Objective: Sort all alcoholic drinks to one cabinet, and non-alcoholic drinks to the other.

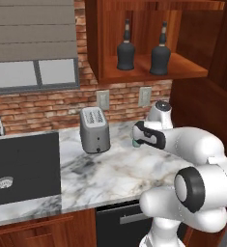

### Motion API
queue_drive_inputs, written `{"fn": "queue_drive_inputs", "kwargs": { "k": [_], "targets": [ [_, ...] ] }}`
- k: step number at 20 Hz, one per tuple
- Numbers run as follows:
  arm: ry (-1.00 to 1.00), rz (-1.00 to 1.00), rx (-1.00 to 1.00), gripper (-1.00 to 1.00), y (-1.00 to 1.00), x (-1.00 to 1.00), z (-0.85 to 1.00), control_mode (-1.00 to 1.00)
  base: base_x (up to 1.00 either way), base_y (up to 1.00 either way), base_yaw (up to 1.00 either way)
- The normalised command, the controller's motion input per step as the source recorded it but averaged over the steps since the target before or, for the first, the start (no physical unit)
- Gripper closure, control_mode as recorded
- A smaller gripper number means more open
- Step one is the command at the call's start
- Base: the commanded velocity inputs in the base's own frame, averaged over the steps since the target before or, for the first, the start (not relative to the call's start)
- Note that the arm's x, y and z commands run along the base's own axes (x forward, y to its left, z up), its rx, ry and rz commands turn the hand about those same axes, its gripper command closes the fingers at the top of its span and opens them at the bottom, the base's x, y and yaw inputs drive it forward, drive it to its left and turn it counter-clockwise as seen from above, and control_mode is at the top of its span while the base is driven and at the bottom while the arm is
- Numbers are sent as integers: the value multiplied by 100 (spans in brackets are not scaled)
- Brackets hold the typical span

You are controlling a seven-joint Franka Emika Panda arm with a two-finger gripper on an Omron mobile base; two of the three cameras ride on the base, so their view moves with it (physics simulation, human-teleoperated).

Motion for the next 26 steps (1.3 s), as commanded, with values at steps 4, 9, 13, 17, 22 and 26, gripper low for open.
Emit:
{"fn": "queue_drive_inputs", "kwargs": {
  "k": [4, 9, 13, 17, 22, 26],
  "targets": [
    [0, 0, 0, -100, 2, 18, -4, -100, 0, 0, 0],
    [0, 0, 0, -100, 2, 22, -2, -100, 0, 0, 0],
    [0, 0, 0, -100, 0, 23, -5, -100, 0, 0, 0],
    [0, 0, 0, -100, 0, 19, -10, -100, 0, 0, 0],
    [0, 0, 0, -100, 0, 18, -15, -100, 0, 0, 0],
    [0, 0, 0, -100, 0, 20, -16, -100, 0, 0, 0]
  ]
}}
